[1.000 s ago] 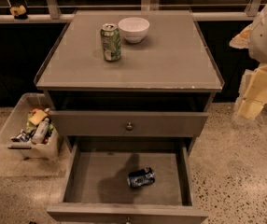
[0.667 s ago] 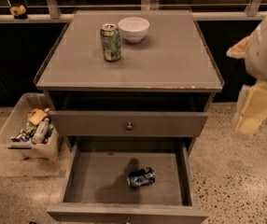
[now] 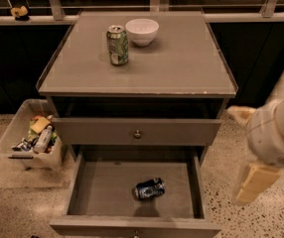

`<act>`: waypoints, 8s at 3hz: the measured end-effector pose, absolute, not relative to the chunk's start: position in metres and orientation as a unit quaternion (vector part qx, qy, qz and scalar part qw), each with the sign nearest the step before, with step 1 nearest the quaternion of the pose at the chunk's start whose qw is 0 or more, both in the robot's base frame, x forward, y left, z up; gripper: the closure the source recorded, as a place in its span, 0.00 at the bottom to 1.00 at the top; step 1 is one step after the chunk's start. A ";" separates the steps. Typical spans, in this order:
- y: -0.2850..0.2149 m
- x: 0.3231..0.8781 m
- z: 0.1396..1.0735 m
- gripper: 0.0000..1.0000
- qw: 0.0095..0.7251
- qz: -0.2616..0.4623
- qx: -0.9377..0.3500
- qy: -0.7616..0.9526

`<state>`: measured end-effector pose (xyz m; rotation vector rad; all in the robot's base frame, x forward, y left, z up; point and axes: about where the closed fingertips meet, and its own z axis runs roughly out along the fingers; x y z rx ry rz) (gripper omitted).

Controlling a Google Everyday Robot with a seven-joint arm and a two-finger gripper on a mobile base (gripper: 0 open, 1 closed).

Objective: Pick pepsi can from middle drawer and place on counter

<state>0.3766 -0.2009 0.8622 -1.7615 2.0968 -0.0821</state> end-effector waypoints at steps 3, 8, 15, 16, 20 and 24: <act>-0.195 0.362 0.580 0.00 0.091 0.110 -0.616 0.775; -0.102 0.411 0.471 0.00 0.118 0.171 -0.692 0.691; -0.015 0.530 0.458 0.00 0.213 0.063 -0.720 0.657; -0.037 0.530 0.450 0.00 0.210 0.068 -0.721 0.657; -0.038 0.524 0.392 0.00 0.255 0.108 -0.746 0.606; -0.030 0.499 0.352 0.42 0.245 0.137 -0.751 0.598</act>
Offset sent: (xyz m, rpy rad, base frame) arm -0.0225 -0.0060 -0.3402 0.0872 0.4125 -0.0227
